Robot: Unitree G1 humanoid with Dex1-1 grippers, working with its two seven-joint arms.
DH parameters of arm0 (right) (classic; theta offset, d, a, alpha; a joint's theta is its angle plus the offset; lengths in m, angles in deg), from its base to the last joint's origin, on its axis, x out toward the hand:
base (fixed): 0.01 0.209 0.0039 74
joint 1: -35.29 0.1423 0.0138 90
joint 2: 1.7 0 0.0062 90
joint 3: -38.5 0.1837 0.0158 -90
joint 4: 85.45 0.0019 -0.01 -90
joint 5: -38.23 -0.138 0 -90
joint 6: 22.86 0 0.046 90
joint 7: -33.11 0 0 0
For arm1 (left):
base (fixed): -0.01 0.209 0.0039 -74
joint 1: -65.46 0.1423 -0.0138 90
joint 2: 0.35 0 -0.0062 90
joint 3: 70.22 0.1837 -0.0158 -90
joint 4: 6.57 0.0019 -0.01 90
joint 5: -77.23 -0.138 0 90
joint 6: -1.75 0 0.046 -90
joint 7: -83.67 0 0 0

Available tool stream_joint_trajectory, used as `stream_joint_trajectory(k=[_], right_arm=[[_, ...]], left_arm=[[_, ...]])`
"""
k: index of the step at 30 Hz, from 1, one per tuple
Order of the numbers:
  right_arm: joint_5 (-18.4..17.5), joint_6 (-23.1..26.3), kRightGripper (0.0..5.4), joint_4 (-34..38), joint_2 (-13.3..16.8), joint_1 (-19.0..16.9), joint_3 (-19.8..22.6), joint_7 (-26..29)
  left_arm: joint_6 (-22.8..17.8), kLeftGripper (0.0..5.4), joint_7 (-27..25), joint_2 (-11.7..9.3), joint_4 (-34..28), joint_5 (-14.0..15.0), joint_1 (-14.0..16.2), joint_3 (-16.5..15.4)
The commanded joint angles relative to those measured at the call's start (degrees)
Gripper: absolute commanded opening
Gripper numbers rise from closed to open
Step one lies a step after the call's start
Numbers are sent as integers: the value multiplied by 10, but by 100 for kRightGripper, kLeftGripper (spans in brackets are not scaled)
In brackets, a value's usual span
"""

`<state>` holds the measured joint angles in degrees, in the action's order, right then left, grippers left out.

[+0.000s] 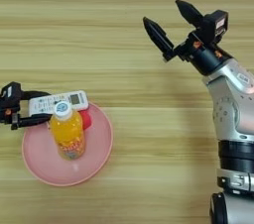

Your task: Move the objects on the table

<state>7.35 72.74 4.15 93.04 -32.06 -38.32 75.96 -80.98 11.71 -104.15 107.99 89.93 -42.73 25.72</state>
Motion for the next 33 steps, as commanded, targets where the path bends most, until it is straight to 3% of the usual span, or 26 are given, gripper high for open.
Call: stream_joint_trajectory(k=[1, 8, 9, 18, 27, 33], right_arm=[[-5, -6, 540, 8, -3, -7, 2, -3], [1, -12, 540, 4, -11, -12, 0, -7], [2, -14, 540, 4, -12, -13, -1, -8], [25, -29, 540, 12, -24, -25, -14, -39], [95, -77, 540, 0, -40, -33, -34, -100], [168, -126, 540, -28, -50, -38, -55, -149]], left_arm=[[6, 286, 6, -2, 11, -15, 5, 10], [11, 286, 10, -3, 16, -16, 7, 13], [11, 315, 10, -3, 16, -16, 7, 14], [14, 405, 11, -5, 17, -21, 11, 17], [14, 487, 8, -10, 13, -23, 12, 18], [11, 539, 8, -13, 0, -16, 10, 12]])
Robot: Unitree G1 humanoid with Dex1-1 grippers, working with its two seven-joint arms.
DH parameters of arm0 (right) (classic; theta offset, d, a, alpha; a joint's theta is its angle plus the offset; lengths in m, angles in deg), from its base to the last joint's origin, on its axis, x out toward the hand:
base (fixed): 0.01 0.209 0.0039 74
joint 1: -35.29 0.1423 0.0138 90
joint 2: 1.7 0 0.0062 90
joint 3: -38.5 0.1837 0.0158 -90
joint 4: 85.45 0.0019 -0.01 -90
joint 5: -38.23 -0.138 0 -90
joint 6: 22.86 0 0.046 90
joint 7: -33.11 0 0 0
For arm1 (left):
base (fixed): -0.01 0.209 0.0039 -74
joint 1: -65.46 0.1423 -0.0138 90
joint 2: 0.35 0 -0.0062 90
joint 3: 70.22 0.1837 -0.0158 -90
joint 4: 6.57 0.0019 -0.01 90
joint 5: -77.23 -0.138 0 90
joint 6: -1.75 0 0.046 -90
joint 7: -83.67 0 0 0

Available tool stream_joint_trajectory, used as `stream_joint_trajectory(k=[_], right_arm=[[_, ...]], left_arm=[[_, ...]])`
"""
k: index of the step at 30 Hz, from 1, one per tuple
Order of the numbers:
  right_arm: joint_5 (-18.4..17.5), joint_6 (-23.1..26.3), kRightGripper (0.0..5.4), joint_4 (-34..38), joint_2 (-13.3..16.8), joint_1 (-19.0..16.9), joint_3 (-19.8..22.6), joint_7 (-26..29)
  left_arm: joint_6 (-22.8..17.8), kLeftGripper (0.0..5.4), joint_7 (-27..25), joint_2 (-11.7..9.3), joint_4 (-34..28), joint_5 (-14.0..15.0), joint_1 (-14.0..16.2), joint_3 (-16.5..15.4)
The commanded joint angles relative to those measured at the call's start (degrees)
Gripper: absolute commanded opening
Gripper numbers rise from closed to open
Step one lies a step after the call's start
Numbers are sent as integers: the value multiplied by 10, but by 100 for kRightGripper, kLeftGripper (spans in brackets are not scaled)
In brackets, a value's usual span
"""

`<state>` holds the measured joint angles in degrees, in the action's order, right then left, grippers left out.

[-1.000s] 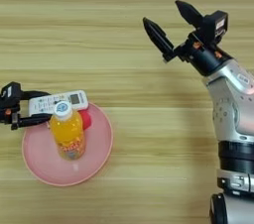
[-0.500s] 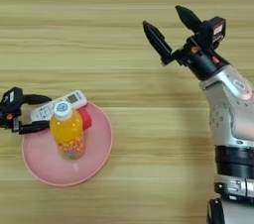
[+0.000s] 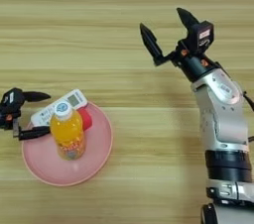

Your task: Move the objects on the table

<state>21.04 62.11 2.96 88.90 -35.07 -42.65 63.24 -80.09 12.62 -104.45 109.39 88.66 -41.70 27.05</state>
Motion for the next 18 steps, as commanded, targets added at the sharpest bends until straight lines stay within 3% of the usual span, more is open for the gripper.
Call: stream_joint_trajectory(k=[1, 3, 8, 18], right_arm=[[42, -26, 540, -22, -10, -9, -17, -30], [63, -41, 540, -35, -13, -10, -24, -43], [77, -58, 540, -58, -22, -9, -26, -64], [94, -93, 540, -89, -28, -12, -36, -84]], left_arm=[[2, 539, -1, -11, -17, -1, -1, -3], [1, 539, -1, -12, -24, 2, -1, -7], [-2, 539, 2, -17, -43, 20, -5, -26], [-25, 539, 16, -12, -99, 100, -11, -99]])
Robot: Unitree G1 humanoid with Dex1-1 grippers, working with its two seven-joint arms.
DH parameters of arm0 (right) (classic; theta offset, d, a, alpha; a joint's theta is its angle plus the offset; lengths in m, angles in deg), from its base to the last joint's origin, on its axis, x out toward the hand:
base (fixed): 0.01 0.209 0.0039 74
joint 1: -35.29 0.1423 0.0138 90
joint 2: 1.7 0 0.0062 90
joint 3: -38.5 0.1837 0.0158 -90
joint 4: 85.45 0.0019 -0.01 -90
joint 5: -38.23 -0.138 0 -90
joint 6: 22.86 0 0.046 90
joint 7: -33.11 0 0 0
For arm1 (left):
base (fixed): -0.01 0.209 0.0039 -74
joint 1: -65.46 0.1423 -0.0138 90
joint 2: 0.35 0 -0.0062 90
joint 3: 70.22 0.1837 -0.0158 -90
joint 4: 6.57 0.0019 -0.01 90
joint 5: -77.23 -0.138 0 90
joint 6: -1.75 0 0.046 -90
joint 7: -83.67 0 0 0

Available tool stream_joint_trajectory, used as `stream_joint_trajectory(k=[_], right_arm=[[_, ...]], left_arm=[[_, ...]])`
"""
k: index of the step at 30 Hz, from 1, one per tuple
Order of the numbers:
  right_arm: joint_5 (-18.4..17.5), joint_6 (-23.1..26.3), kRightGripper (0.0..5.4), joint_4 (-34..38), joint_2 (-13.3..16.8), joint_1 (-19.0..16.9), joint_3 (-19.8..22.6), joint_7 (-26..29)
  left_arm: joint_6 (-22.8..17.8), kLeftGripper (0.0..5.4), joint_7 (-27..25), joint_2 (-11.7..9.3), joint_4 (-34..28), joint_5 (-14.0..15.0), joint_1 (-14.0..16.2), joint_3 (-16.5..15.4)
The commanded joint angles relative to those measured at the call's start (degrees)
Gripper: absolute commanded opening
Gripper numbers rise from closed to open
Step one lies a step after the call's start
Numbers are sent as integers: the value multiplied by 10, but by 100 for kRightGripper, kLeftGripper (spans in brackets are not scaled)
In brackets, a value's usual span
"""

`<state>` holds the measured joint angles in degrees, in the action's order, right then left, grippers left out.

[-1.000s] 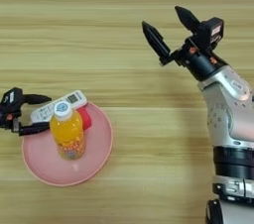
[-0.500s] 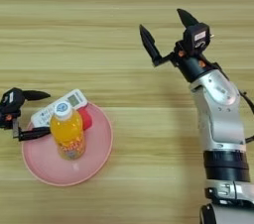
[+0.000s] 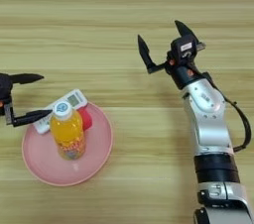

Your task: Move the objects on the table

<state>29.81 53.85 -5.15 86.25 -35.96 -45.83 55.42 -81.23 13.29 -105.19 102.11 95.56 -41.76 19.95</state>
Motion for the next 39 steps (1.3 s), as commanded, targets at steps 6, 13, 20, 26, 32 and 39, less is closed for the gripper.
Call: stream_joint_trajectory(k=[6, 13, 20, 26, 32, 39], right_arm=[[6, -14, 540, -11, -4, -4, -6, -9], [0, -4, 540, 21, 1, -14, -5, -10], [-1, 1, 540, 43, 4, -18, -5, -9], [-2, 4, 540, 61, 3, -17, -8, -7], [-6, 1, 540, 88, 5, -25, -11, 3], [-96, 34, 540, 174, 29, -50, -12, 79]], left_arm=[[-28, 539, 61, 24, -71, 86, -15, -75], [-4, 539, 228, 98, -122, 76, -20, -109], [71, 539, 412, 167, -105, -32, -3, -110], [149, 539, 561, 197, -33, -135, 7, -118], [179, 539, 652, 210, 13, -173, 5, -123], [240, 539, 696, 211, 61, -202, 8, -109]])
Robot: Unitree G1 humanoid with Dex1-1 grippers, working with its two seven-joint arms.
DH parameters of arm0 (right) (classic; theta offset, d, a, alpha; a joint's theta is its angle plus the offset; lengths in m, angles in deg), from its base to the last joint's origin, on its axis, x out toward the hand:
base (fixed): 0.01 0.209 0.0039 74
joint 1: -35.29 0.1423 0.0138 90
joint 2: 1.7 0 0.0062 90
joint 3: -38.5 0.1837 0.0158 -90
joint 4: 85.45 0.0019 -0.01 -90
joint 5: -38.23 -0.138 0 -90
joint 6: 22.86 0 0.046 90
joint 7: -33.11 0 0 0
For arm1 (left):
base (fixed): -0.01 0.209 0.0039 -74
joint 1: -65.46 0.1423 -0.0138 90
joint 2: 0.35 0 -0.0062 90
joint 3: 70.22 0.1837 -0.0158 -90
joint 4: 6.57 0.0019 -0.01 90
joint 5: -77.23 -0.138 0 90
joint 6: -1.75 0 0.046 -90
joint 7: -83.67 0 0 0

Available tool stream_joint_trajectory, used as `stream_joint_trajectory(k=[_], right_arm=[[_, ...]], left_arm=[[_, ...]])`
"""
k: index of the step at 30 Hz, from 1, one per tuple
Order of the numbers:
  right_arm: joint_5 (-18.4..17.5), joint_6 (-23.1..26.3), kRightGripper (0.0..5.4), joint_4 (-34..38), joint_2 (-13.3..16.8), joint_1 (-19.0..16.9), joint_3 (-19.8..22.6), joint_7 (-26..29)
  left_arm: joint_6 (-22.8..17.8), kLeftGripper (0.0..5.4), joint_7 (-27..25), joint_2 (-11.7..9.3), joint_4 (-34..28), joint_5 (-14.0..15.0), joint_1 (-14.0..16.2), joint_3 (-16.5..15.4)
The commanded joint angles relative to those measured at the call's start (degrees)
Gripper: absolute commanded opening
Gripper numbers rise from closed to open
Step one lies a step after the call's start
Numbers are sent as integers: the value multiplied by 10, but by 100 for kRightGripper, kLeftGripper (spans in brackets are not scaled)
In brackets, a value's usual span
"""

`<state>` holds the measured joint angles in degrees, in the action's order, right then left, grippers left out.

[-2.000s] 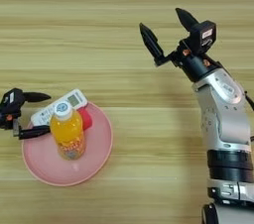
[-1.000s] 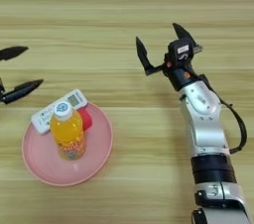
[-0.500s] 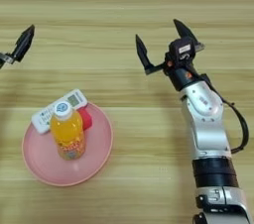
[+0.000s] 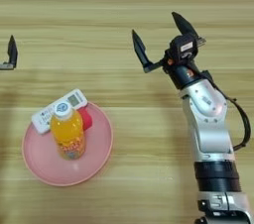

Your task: Move the objects on the table

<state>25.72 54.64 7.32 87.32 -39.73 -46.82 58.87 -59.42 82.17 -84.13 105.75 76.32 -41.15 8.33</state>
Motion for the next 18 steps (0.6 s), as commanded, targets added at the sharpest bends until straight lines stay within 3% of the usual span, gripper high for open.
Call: stream_joint_trajectory(k=[1, 5, 10, 15, 18], right_arm=[[-81, 39, 540, 66, 21, -16, -1, 59], [-183, 114, 540, 129, 44, -18, 2, 108], [-233, 172, 540, 167, 79, -19, -30, 184], [-214, 195, 540, 173, 91, -11, -79, 232], [-178, 194, 540, 154, 91, -1, -117, 252]], left_arm=[[27, 539, 8, 0, 31, -8, 1, 8], [43, 539, -7, 0, 49, 10, -4, 9], [52, 539, -21, -3, 65, 23, -7, 14], [60, 539, -37, 0, 77, 27, -6, 20], [60, 539, -41, 1, 79, 31, -7, 21]])
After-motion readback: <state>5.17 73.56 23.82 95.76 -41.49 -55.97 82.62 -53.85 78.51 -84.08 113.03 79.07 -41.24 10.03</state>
